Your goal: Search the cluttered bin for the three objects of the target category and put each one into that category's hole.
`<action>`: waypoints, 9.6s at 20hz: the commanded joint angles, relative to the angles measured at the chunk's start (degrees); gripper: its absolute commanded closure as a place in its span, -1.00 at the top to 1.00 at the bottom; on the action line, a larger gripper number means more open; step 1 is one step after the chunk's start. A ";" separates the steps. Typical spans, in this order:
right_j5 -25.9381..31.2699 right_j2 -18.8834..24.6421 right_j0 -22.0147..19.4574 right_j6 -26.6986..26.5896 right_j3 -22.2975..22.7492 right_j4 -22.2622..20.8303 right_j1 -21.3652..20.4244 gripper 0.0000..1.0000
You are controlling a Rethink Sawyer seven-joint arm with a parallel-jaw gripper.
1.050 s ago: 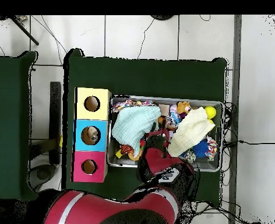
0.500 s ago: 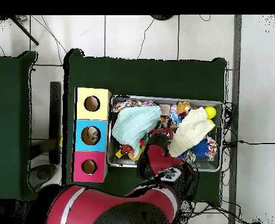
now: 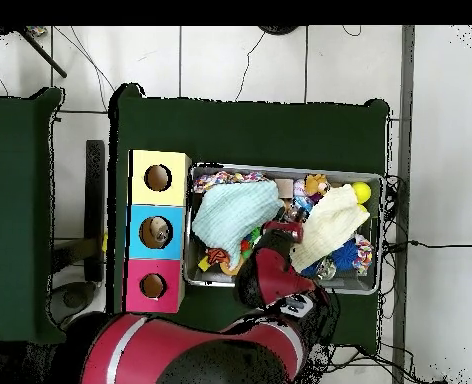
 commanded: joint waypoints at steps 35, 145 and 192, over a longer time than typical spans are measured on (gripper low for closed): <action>-12.13 9.08 -2.52 26.29 4.49 8.65 4.75 -1.00; 3.94 13.40 -3.96 22.72 9.47 -9.38 -15.90 1.00; 29.61 13.16 -6.46 15.17 -11.47 -39.82 -11.35 1.00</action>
